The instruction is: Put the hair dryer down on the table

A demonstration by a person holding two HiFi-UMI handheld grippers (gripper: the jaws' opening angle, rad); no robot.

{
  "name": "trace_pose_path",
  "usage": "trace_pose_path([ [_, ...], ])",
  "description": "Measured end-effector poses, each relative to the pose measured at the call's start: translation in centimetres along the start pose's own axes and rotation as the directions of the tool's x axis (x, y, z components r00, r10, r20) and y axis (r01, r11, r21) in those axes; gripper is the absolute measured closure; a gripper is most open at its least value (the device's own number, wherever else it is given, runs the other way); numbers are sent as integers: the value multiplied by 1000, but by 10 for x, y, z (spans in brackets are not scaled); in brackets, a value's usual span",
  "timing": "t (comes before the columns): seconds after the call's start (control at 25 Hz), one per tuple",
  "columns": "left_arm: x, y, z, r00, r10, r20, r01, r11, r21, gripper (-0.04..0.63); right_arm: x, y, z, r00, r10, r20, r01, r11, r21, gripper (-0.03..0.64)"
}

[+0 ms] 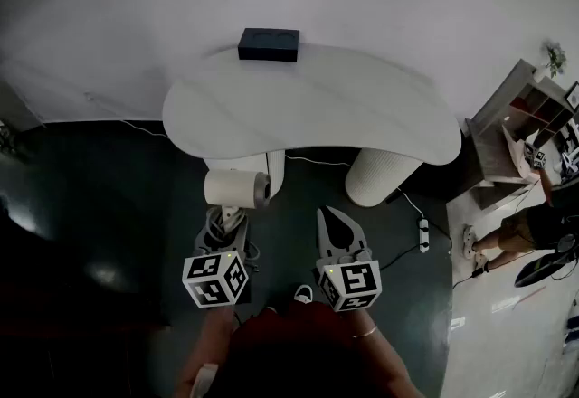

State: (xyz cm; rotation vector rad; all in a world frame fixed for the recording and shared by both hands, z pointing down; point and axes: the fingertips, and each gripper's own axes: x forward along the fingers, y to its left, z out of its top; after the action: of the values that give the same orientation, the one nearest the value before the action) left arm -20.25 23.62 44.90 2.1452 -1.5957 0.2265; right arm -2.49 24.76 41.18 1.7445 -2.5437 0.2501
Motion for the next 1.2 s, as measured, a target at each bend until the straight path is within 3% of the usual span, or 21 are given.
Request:
trace_pose_path([
  [0.36,27,-25,3,1000,6,-2,-6,1000,10,394,8,-33,4,999,37,29,-38,999,35,602],
  [1.2,76,-58,20,999,38,4,-38,999,-24,394,8,-103,14,998,28,48,-31,997,65,601],
])
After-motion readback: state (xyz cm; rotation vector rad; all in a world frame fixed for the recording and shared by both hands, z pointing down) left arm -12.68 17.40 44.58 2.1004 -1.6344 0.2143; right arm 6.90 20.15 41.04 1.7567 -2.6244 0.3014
